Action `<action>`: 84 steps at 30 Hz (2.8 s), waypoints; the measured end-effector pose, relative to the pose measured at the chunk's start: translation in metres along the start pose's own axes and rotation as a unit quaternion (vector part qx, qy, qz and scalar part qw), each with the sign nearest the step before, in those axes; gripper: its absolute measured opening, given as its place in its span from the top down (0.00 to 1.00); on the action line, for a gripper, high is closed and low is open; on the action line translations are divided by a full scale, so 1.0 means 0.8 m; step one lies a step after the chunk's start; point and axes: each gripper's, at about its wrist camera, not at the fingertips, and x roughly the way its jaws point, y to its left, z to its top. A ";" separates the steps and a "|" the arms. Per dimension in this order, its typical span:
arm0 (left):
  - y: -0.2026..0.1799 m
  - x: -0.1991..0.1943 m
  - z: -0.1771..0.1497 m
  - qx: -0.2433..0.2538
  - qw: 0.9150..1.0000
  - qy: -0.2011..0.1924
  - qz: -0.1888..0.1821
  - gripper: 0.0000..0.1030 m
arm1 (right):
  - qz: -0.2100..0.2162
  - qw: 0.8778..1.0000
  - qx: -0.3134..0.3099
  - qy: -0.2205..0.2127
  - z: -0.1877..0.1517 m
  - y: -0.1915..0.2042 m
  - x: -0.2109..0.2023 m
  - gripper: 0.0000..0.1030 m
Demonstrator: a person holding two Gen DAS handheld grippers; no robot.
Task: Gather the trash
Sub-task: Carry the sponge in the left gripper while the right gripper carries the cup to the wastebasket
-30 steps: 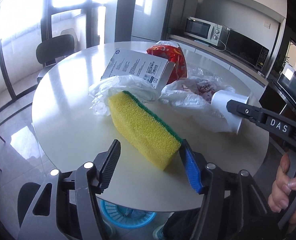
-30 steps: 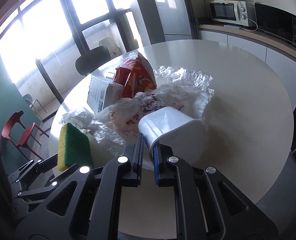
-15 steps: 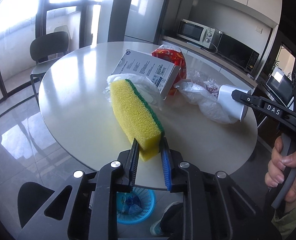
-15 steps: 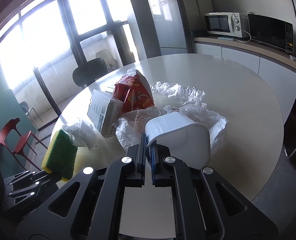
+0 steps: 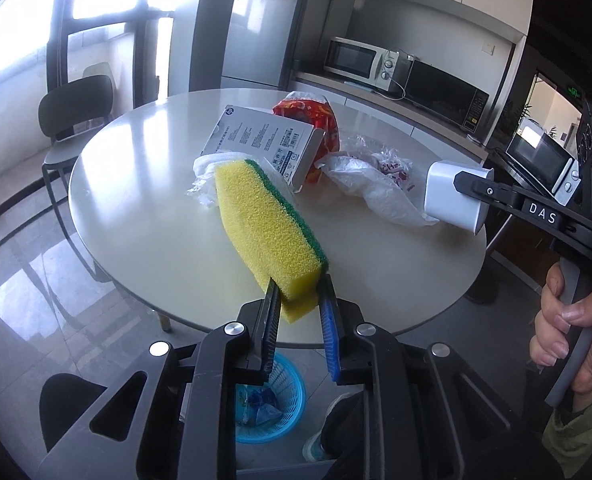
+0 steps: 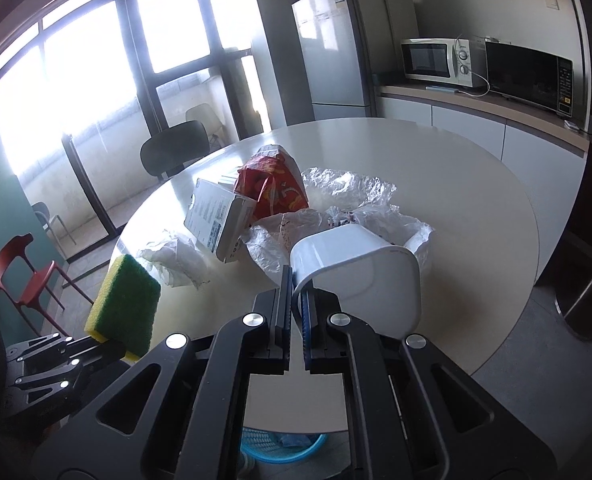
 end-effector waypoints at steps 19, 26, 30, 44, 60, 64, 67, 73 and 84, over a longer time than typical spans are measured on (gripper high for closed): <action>0.029 -0.054 -0.047 0.031 0.999 -0.007 -0.019 0.82 | 0.009 0.999 -0.035 0.021 -0.074 0.045 -0.085 0.97; 0.054 -0.061 -0.064 0.025 1.000 0.014 -0.005 0.82 | 0.022 0.998 -0.029 0.057 -0.116 0.052 -0.096 0.97; 0.060 -0.055 -0.082 0.021 0.999 0.033 -0.006 0.82 | 0.030 0.995 -0.029 0.086 -0.147 0.057 -0.082 0.96; 0.105 0.030 -0.120 0.002 0.994 0.107 0.010 0.82 | 0.063 0.983 -0.019 0.170 -0.227 0.070 0.021 0.97; 0.123 0.135 -0.159 -0.003 0.980 0.199 -0.006 0.82 | 0.068 0.965 0.024 0.251 -0.272 0.056 0.144 0.96; 0.128 0.156 -0.161 -0.008 0.977 0.213 0.001 0.82 | 0.060 0.962 0.030 0.265 -0.277 0.051 0.169 0.97; 0.131 0.170 -0.160 -0.008 0.975 0.222 0.003 0.82 | 0.058 0.959 0.035 0.276 -0.281 0.058 0.185 0.97; 0.128 0.197 -0.164 -0.008 0.970 0.244 0.001 0.82 | 0.049 0.946 0.048 0.318 -0.294 0.055 0.230 0.97; 0.135 0.254 -0.177 -0.035 0.953 0.300 -0.020 0.82 | 0.046 0.920 0.063 0.385 -0.326 0.056 0.326 0.97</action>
